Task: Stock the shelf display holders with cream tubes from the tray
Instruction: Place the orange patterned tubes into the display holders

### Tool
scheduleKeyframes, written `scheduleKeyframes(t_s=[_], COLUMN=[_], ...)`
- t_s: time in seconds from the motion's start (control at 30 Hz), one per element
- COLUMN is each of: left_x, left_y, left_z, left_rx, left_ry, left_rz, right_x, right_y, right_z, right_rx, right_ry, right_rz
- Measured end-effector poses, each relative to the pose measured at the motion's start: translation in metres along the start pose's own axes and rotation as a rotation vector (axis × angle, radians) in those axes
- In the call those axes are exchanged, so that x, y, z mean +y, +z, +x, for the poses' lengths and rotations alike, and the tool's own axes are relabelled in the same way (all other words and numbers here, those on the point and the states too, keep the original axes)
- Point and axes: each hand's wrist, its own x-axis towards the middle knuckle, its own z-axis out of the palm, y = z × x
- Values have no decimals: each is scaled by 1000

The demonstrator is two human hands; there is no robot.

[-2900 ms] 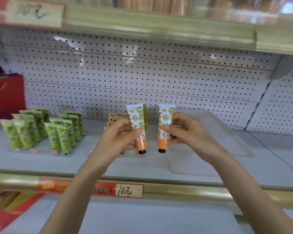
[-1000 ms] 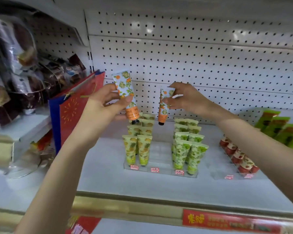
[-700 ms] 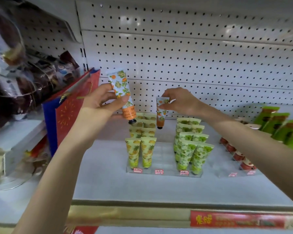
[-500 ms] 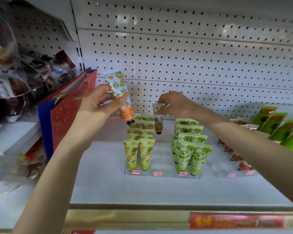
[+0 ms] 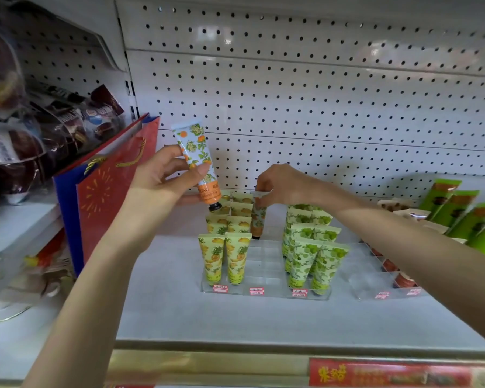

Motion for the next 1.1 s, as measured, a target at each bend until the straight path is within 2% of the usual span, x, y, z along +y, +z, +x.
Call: scheduleKeyframes(t_s=[0.6,0.73,0.87,1.0,1.1], left_x=[3,6,7,6,4], left_y=[14,19,28,42,51], left_z=[-4,-3,-1,-1,-1], left_rx=[7,18,-19,-91,-142], left_ry=[-5,14,30,47,53], left_rz=[-4,0,23,63,96], right_x=[8,9,-5,-29,-38], right_y=[-4,-24,-49,-63,-64], right_z=[-2,-6,-20,-46,-60], right_rx=[-33,65,233,247,261], right_ry=[-10,-60,-119,-215,-271], right_rz=[82,93,359,664,729])
